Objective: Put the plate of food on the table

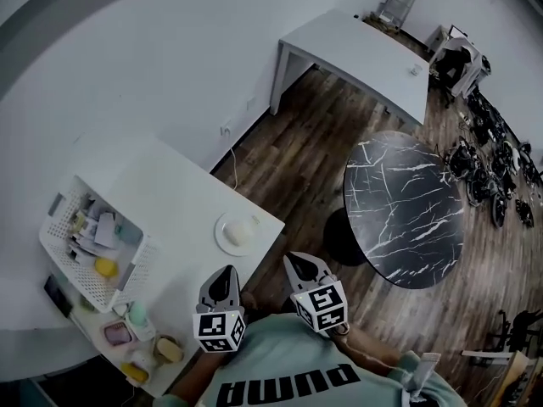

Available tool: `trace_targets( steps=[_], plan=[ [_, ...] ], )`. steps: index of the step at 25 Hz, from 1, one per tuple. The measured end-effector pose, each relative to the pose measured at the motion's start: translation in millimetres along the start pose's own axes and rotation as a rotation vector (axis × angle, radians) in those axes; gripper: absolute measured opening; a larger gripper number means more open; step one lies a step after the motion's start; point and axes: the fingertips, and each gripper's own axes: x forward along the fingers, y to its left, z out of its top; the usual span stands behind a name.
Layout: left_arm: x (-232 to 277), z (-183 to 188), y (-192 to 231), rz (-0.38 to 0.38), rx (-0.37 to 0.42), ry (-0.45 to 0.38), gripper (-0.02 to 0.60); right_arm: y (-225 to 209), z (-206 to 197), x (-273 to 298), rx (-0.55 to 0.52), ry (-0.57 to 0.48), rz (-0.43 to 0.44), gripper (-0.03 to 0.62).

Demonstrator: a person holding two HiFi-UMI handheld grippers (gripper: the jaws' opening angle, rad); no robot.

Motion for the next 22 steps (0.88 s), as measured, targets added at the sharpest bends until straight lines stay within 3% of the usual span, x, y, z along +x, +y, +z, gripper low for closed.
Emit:
trace_targets(
  steps=[10,14,22],
  plan=[
    [23.5,-22.9,67.7,0.096,-0.142,0.094,0.008,-7.2,-6.1,56.7,0.033,0.079,0.079,0.008],
    [40.8,-31.6,80.3,0.105,-0.193,0.143,0.055,-15.0,-16.1,85.8,0.04,0.138,0.132,0.008],
    [69.1,-51.4,93.4,0.136,-0.24,0.237,0.079,-29.1,-31.4,125.5,0.048,0.225,0.2,0.008]
  ],
)
